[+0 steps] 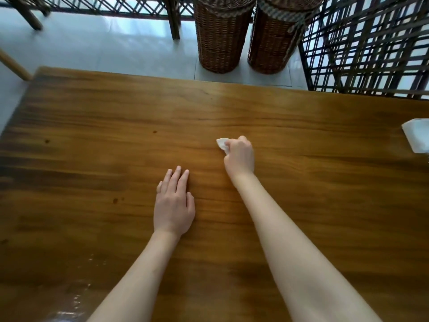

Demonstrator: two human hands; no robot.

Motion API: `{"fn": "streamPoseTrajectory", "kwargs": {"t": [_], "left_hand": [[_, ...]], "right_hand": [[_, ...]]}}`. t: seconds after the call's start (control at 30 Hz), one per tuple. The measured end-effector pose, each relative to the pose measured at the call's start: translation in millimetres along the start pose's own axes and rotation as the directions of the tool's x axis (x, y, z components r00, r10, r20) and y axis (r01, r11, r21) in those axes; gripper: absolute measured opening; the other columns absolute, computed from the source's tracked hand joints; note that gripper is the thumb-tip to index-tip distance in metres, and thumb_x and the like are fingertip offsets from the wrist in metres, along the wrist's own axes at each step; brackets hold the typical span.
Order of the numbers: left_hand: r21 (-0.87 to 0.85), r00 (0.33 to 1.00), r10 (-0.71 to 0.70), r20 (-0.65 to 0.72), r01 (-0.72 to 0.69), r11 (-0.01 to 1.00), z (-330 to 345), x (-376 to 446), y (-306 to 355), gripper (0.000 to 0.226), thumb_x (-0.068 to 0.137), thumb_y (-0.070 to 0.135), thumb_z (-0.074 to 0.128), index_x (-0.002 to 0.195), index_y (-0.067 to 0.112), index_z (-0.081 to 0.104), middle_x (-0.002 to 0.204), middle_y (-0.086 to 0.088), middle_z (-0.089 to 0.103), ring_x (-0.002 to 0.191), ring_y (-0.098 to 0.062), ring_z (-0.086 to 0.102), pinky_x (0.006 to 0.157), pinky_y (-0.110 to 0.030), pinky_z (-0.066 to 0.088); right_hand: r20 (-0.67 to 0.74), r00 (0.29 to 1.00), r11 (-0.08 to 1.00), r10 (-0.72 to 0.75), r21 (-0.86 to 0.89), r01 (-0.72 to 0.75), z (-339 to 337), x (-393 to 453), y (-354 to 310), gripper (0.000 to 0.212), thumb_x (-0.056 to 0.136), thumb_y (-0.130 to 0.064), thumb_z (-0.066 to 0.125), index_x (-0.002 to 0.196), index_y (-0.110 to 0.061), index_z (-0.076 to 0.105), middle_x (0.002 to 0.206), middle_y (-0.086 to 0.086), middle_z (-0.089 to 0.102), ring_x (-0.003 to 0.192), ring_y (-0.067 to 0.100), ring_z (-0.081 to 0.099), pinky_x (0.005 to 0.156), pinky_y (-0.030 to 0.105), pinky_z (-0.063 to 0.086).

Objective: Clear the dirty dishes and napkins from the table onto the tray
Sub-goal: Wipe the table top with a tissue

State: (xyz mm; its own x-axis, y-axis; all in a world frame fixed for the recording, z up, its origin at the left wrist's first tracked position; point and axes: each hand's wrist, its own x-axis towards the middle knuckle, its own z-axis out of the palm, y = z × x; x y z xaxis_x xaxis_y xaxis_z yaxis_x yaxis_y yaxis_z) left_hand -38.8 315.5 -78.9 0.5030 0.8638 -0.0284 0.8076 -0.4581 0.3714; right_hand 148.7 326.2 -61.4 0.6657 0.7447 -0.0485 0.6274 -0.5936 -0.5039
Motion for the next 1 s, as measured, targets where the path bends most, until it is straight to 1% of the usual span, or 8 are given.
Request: {"fn": "streamPoseTrajectory", "kwargs": {"t": [0.1, 0.17, 0.37, 0.57, 0.83, 0.9, 0.97, 1.0], "left_hand": [[-0.024, 1.0, 0.016, -0.014, -0.017, 1.0, 0.0, 0.5, -0.7, 0.048, 0.091, 0.016, 0.049, 0.138, 0.011, 0.044, 0.145, -0.01, 0.04, 0.138, -0.028, 0.029, 0.112, -0.044, 0.022], [-0.037, 1.0, 0.019, -0.017, -0.02, 0.999, -1.0, 0.2, -0.7, 0.047, 0.09, 0.015, 0.048, 0.137, 0.01, 0.044, 0.145, -0.011, 0.04, 0.138, -0.028, 0.029, 0.111, -0.045, 0.024], [0.003, 0.999, 0.026, 0.031, -0.026, 1.0, -6.9, -1.7, 2.6, 0.048, 0.096, 0.019, 0.041, 0.143, 0.014, 0.036, 0.151, -0.007, 0.031, 0.142, -0.023, 0.02, 0.115, -0.038, 0.016], [0.011, 0.994, 0.079, -0.078, -0.078, 0.997, -41.3, -21.1, -26.3, 0.039, 0.093, 0.016, 0.047, 0.132, 0.01, 0.052, 0.139, -0.009, 0.048, 0.135, -0.026, 0.035, 0.112, -0.039, 0.021], [0.1, 0.991, -0.067, -0.116, 0.079, 0.992, -97.0, -34.6, -137.2, 0.038, 0.093, 0.017, 0.048, 0.129, 0.01, 0.055, 0.137, -0.01, 0.05, 0.133, -0.028, 0.039, 0.11, -0.041, 0.026], [0.107, 0.99, -0.085, -0.115, 0.097, 0.99, -108.1, -25.6, -162.9, 0.039, 0.093, 0.018, 0.047, 0.13, 0.01, 0.055, 0.138, -0.01, 0.05, 0.133, -0.028, 0.038, 0.111, -0.042, 0.027], [0.101, 0.991, -0.076, -0.111, 0.087, 0.991, -115.8, -11.1, -182.9, 0.039, 0.093, 0.018, 0.048, 0.131, 0.011, 0.054, 0.138, -0.01, 0.049, 0.133, -0.028, 0.038, 0.11, -0.041, 0.027], [0.097, 0.993, -0.06, -0.106, 0.07, 0.993, -117.6, -1.9, -191.0, 0.039, 0.093, 0.018, 0.049, 0.131, 0.011, 0.054, 0.139, -0.01, 0.049, 0.133, -0.028, 0.038, 0.11, -0.041, 0.027]], "right_hand": [[0.103, 0.968, 0.972, -0.229, -0.031, 0.234, 10.1, -39.8, -8.2, 0.032, 0.087, 0.007, 0.044, 0.1, -0.008, 0.069, 0.085, 0.005, 0.046, 0.091, 0.024, 0.05, 0.068, 0.025, 0.037], [0.122, 0.942, 0.949, -0.311, -0.016, 0.315, 7.1, -71.0, 2.3, 0.032, 0.088, 0.005, 0.047, 0.103, -0.01, 0.071, 0.083, 0.006, 0.049, 0.084, 0.02, 0.048, 0.067, 0.026, 0.04], [0.079, 0.994, 0.996, -0.08, 0.032, 0.077, -18.9, -113.6, 47.0, 0.026, 0.088, 0.002, 0.055, 0.102, -0.01, 0.073, 0.08, 0.006, 0.055, 0.081, 0.018, 0.051, 0.069, 0.029, 0.048], [-0.001, 0.996, 0.992, 0.086, 0.096, -0.085, -21.8, -114.2, 33.6, 0.021, 0.087, -0.002, 0.059, 0.104, -0.005, 0.071, 0.092, 0.007, 0.065, 0.086, 0.02, 0.06, 0.071, 0.022, 0.044], [-0.013, 0.998, 0.985, 0.055, 0.167, -0.052, 7.8, -135.1, -36.0, 0.023, 0.086, -0.001, 0.061, 0.107, -0.005, 0.069, 0.098, 0.006, 0.065, 0.09, 0.018, 0.06, 0.076, 0.022, 0.047], [-0.005, 0.998, 0.981, 0.056, 0.188, -0.054, 20.1, -135.1, -61.5, 0.021, 0.086, 0.0, 0.06, 0.103, -0.006, 0.071, 0.097, 0.006, 0.061, 0.088, 0.016, 0.058, 0.075, 0.014, 0.044], [-0.023, 0.999, 0.978, 0.048, 0.205, -0.042, 33.2, -131.5, -87.4, 0.023, 0.084, 0.005, 0.057, 0.093, -0.008, 0.073, 0.096, 0.005, 0.058, 0.081, 0.01, 0.051, 0.069, 0.001, 0.036], [-0.034, 0.998, 0.977, 0.043, 0.212, -0.035, 40.0, -127.9, -100.3, 0.026, 0.082, 0.008, 0.054, 0.088, -0.009, 0.073, 0.094, 0.004, 0.056, 0.078, 0.008, 0.047, 0.066, -0.001, 0.034]]}}
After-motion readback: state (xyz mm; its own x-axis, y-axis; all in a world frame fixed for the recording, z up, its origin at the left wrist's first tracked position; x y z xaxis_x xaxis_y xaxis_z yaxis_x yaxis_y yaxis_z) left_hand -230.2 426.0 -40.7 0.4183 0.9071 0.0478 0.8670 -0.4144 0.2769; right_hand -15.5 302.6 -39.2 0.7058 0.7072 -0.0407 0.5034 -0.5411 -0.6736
